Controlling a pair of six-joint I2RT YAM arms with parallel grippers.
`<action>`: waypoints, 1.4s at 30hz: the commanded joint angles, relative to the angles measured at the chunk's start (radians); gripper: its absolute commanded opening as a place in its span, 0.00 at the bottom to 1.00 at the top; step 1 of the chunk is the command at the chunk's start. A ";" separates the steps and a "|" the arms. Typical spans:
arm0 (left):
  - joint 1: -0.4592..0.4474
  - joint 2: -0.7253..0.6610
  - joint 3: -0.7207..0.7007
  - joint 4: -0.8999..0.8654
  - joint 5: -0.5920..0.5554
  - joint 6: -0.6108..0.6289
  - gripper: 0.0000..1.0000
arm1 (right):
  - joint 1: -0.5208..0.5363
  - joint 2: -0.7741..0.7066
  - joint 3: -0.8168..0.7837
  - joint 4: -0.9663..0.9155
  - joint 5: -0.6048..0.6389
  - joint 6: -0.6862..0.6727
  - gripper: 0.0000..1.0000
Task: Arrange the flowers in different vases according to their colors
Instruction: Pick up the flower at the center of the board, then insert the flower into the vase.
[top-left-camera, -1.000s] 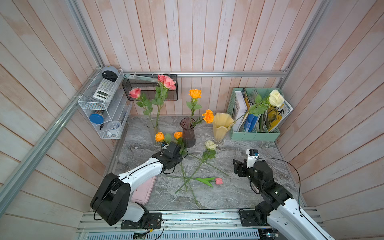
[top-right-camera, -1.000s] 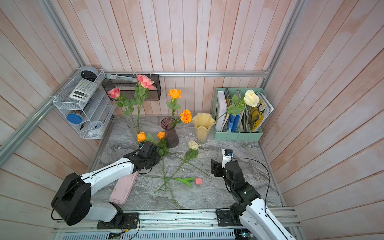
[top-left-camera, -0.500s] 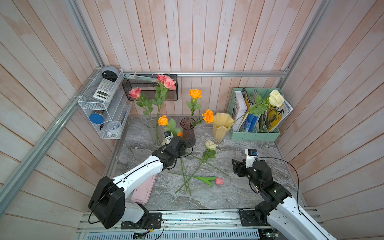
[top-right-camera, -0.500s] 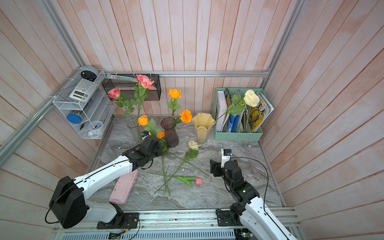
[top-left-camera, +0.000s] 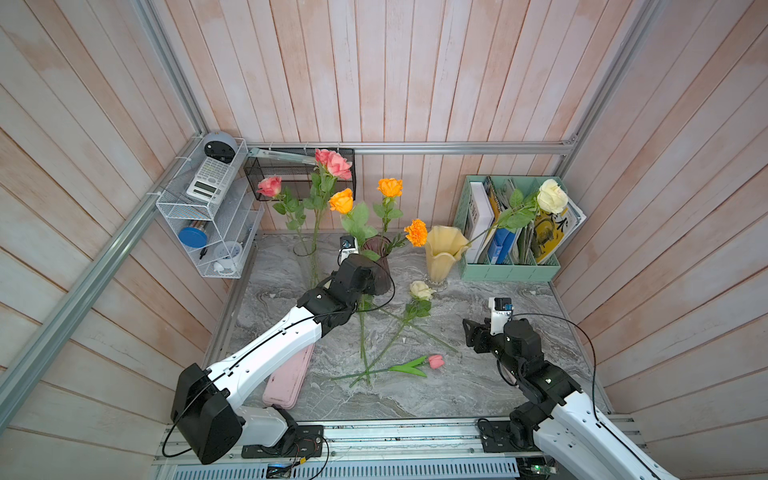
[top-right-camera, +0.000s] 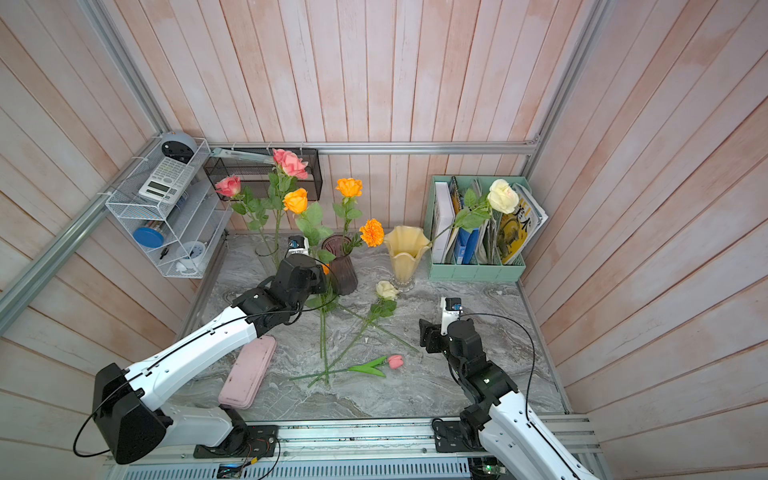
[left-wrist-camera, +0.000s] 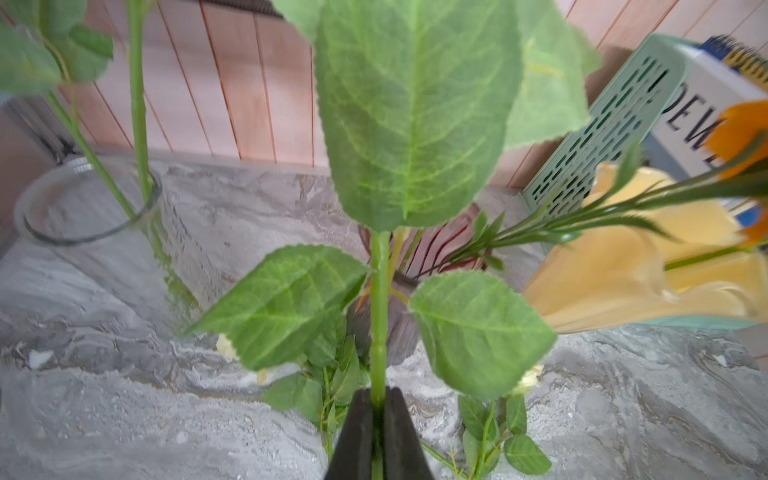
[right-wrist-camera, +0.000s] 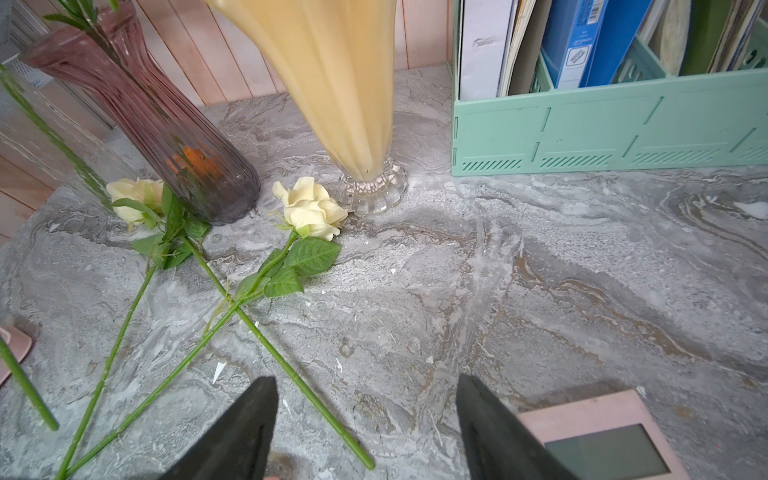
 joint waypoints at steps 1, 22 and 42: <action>-0.040 -0.037 0.081 0.067 -0.075 0.182 0.00 | -0.005 0.005 0.006 0.025 -0.008 -0.015 0.74; -0.036 0.105 0.510 0.462 0.002 0.637 0.00 | -0.005 0.083 0.021 0.036 0.010 -0.029 0.74; 0.112 0.248 0.397 0.716 0.149 0.424 0.00 | -0.005 0.127 0.018 0.042 0.022 -0.034 0.74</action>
